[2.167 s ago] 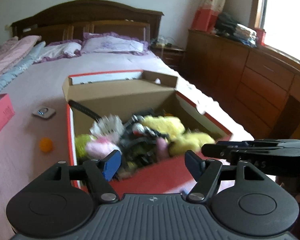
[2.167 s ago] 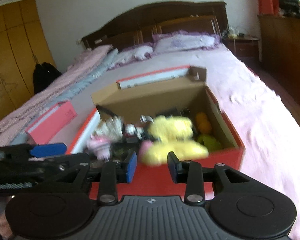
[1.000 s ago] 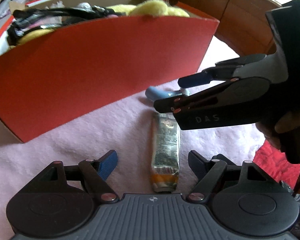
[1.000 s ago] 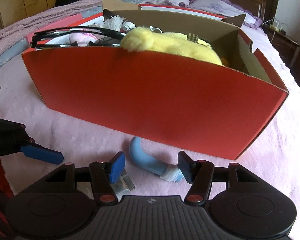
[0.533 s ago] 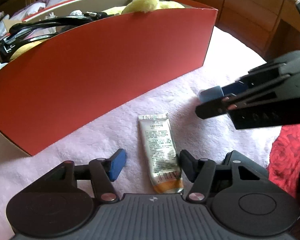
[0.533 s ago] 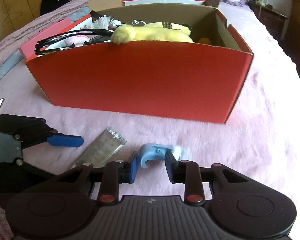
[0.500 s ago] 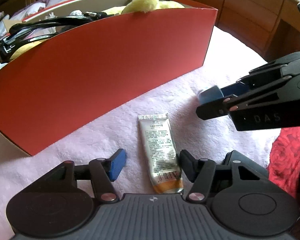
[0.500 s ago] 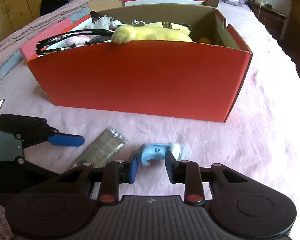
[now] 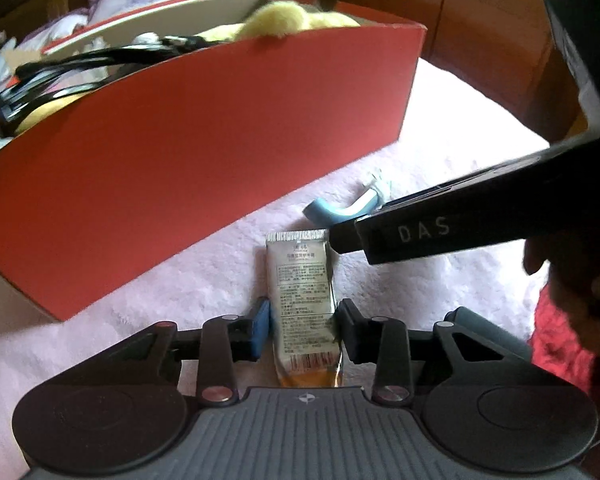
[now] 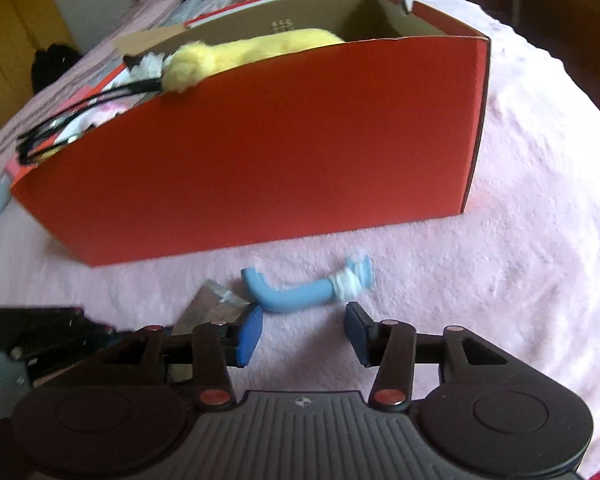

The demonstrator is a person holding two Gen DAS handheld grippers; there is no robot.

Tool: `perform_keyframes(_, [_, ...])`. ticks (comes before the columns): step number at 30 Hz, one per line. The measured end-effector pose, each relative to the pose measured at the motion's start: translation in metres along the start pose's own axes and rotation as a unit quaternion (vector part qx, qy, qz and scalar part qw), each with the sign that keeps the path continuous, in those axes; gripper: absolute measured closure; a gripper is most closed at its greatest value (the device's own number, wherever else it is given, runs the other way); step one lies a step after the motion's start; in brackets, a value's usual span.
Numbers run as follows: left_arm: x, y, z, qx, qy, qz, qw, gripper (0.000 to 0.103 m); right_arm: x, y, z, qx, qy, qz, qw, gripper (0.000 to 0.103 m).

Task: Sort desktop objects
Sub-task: 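Close the left tool on the silver tube while the right grasps the blue toy, then lift and carry the tube and blue toy over the orange box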

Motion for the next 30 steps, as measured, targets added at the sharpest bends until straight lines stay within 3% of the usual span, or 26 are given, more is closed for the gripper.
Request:
perform_keyframes(5, [0.01,0.014,-0.008,-0.013,0.022,-0.002,0.9997,0.066,-0.003,0.007,0.004,-0.018,-0.055,0.047,0.997,0.041])
perform_keyframes(10, [0.022,0.031,-0.016,-0.022,0.044,0.0,0.9988,0.066,-0.012,0.004,0.009,-0.02,-0.138,0.118,0.983,0.039])
perform_keyframes(13, [0.025,0.031,-0.017,-0.023,0.055,0.0,0.9982,0.066,-0.017,0.002,0.01,-0.019,-0.172,0.126,0.977,0.04])
perform_keyframes(15, [0.027,0.034,-0.018,-0.024,0.055,0.002,0.9982,0.066,-0.018,-0.002,0.011,-0.014,-0.173,0.097,0.98,0.051])
perform_keyframes(17, [0.026,0.033,-0.015,-0.026,0.052,0.005,0.9983,0.066,-0.019,-0.005,0.012,-0.013,-0.163,0.059,0.985,0.075])
perform_keyframes(18, [0.024,0.031,-0.013,-0.027,0.052,0.006,0.9983,0.066,-0.018,-0.006,0.012,-0.012,-0.158,0.042,0.987,0.08])
perform_keyframes(23, [0.023,0.033,-0.009,-0.033,0.051,0.005,0.9981,0.066,-0.011,0.0,0.009,-0.021,-0.153,0.042,0.987,0.09])
perform_keyframes(30, [0.021,0.052,-0.003,-0.052,0.042,0.005,0.9977,0.071,0.008,0.045,0.001,-0.047,-0.127,0.064,0.989,0.091])
Point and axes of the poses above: each gripper's, at about its wrist camera, not at the fingertips, and y roughly against the way its jaws point, x to its left, z to its top, the point moved 10 cm from there along -y, roughly the way its jaws point, and after that the axes turned 14 degrees about x, right-handed, at the moved point
